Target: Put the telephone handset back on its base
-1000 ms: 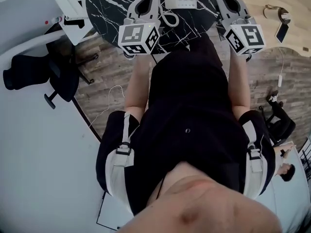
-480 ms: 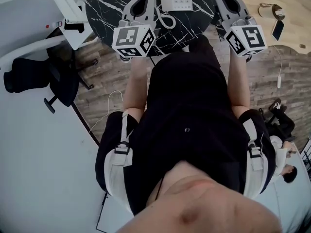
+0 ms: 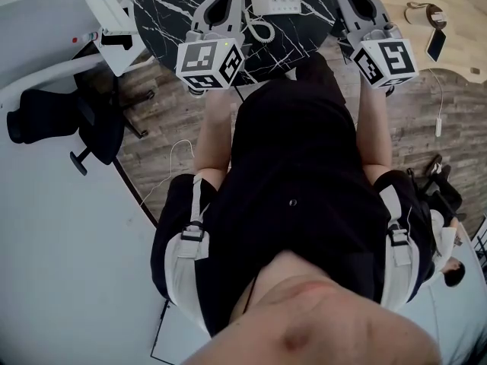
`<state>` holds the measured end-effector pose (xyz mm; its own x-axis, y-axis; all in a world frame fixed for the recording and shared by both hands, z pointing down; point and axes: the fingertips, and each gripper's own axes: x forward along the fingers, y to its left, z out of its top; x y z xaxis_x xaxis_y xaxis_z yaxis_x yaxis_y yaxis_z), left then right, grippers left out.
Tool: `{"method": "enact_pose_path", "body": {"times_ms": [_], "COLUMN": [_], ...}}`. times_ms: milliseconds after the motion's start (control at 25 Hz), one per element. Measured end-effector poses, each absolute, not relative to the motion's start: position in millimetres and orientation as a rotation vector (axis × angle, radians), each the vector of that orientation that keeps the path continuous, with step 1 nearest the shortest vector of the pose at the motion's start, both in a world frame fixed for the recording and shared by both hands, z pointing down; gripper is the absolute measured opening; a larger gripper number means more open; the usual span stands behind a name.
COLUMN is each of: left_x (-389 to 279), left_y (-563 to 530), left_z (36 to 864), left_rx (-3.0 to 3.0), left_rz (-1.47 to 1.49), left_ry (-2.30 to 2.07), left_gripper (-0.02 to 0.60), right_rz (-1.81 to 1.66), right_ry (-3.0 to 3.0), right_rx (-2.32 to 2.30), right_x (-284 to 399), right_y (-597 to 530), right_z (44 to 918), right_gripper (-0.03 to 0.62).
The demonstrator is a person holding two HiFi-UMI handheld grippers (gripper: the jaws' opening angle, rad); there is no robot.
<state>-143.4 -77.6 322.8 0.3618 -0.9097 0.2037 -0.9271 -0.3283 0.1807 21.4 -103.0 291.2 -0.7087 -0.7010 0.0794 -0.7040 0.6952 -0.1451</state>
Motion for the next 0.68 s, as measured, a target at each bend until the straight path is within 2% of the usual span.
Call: {"method": "enact_pose_path", "body": {"times_ms": [680], "left_x": [-138.4], "left_y": [-75.4], "left_z": [326.9], "left_rx": [2.359], "left_rz": [0.091], "left_ry": [-1.621], "left_gripper": [0.015], "right_rz": [0.270], "right_ry": [-2.860], "right_rx": [1.206], "right_x": [25.3], "right_y": [-101.4], "right_z": [297.3], "right_gripper": [0.029]}}
